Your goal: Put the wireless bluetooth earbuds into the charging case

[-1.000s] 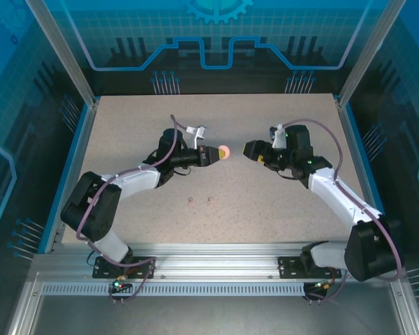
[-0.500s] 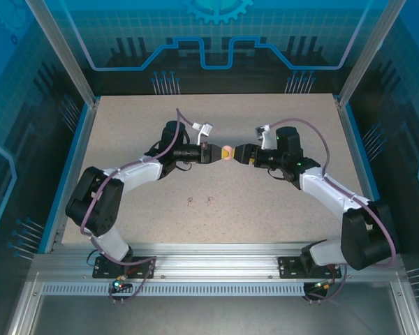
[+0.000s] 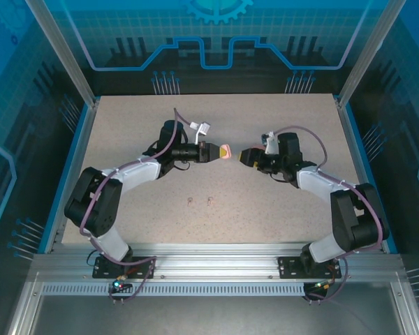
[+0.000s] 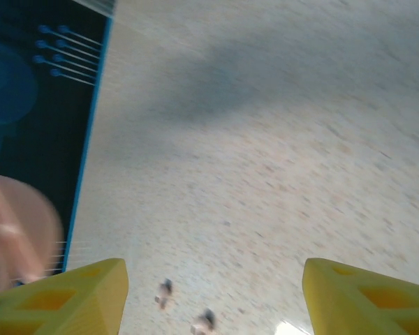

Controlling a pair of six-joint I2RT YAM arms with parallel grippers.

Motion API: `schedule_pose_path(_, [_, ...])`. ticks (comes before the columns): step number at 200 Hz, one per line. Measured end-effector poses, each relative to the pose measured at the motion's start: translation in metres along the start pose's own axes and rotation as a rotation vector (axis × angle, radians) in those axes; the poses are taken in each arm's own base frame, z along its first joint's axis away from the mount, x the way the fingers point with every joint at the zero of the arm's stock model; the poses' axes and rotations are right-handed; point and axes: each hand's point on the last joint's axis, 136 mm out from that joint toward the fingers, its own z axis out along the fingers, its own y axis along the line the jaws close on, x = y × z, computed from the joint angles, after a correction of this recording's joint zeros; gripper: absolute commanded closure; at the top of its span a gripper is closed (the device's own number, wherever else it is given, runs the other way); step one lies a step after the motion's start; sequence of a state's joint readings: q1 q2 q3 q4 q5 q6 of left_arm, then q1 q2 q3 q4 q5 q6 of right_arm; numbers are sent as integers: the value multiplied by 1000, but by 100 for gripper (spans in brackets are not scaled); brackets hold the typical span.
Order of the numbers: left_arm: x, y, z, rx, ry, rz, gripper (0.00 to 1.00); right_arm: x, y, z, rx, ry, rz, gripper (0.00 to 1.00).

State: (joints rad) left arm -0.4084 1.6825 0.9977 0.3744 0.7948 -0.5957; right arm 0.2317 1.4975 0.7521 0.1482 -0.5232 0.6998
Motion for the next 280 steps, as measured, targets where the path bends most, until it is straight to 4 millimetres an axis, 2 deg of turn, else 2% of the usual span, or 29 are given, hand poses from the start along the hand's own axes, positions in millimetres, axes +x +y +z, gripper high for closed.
schedule_pose_path(17, [-2, -2, -1, 4, -5, 7, 100, 7, -3, -8, 10, 6, 23, 32])
schedule_pose_path(56, [-4, -6, -1, 25, -9, 20, 100, -9, 47, -40, -104, -73, -76, 32])
schedule_pose_path(71, [-5, -8, -1, 30, -14, 28, 100, -13, 61, -43, -151, -67, -103, 34])
schedule_pose_path(95, [-9, -11, -1, 41, -29, 31, 100, -19, 73, -39, -197, -42, -124, 41])
schedule_pose_path(131, [-14, -15, -2, 55, -46, 30, 100, -23, 74, -27, -217, -10, -115, 47])
schedule_pose_path(201, [-19, -19, -3, 72, -66, 30, 100, -27, 86, -12, -243, 20, -128, 47])
schedule_pose_path(280, [-19, -18, -2, 74, -68, 28, 100, -24, 80, 5, -232, 50, -103, 58])
